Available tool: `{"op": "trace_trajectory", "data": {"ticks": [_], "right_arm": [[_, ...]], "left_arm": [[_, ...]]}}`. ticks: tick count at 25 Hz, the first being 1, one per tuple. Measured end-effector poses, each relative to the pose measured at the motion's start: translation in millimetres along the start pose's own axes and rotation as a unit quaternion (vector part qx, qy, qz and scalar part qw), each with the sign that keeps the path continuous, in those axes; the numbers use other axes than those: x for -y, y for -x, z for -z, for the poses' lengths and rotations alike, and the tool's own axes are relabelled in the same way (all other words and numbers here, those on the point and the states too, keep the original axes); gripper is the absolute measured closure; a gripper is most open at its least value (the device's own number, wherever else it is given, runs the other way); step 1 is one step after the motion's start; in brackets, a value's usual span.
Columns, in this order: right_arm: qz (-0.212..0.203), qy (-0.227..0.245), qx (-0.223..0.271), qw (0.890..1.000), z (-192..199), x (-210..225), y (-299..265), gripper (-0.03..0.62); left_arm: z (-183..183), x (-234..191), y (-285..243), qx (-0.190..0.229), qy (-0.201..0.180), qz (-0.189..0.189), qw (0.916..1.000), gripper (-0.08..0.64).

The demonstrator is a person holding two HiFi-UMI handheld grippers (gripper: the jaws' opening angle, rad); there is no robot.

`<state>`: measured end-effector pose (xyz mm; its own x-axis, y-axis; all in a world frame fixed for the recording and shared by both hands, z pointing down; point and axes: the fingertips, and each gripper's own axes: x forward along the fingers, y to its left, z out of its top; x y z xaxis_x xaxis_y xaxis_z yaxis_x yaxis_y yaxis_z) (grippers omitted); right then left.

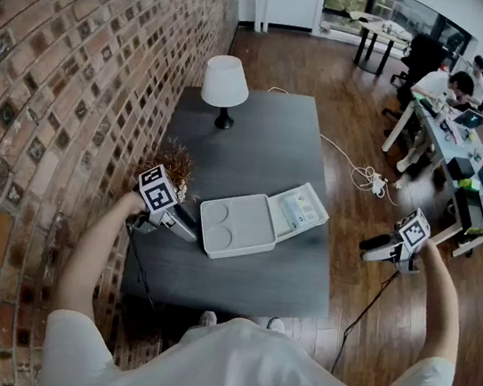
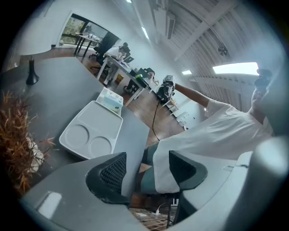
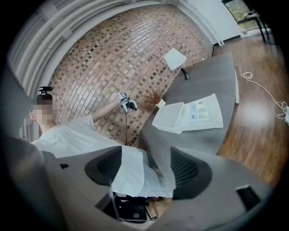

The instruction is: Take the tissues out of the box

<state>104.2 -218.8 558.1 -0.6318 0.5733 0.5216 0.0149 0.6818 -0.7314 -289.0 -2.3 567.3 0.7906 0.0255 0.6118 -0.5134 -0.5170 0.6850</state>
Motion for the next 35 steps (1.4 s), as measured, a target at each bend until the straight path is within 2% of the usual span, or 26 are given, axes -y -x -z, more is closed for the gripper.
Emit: {"op": "trace_trajectory", "data": {"ticks": [4, 10, 14, 18, 20, 24, 29, 35], "right_arm": [[0.015, -0.012, 0.007, 1.0, 8, 10, 12, 0.25], [0.032, -0.029, 0.043, 0.998, 31, 13, 30, 0.25], [0.081, -0.044, 0.074, 0.993, 55, 26, 51, 0.238], [0.15, -0.051, 0.124, 0.98, 71, 43, 78, 0.238], [0.168, -0.052, 0.142, 0.974, 73, 49, 90, 0.237], [0.178, -0.057, 0.156, 0.97, 79, 58, 98, 0.238], [0.161, -0.054, 0.173, 0.97, 79, 58, 86, 0.238], [0.166, -0.035, 0.183, 0.968, 72, 56, 78, 0.238]], "left_arm": [[-28, -5, -24, -0.016, -0.015, 0.016, 0.9996, 0.27], [-76, -10, -65, -0.051, -0.043, 0.053, 0.9964, 0.27], [-108, -16, -89, -0.058, -0.059, 0.069, 0.9942, 0.27], [-133, -25, -111, -0.056, -0.071, 0.075, 0.9931, 0.275], [-144, -32, -119, -0.054, -0.075, 0.072, 0.9931, 0.275], [-163, -49, -135, -0.048, -0.088, 0.051, 0.9936, 0.275], [-182, -74, -151, -0.051, -0.113, 0.014, 0.9923, 0.259], [-210, -93, -168, -0.034, -0.128, -0.019, 0.9911, 0.259]]}}
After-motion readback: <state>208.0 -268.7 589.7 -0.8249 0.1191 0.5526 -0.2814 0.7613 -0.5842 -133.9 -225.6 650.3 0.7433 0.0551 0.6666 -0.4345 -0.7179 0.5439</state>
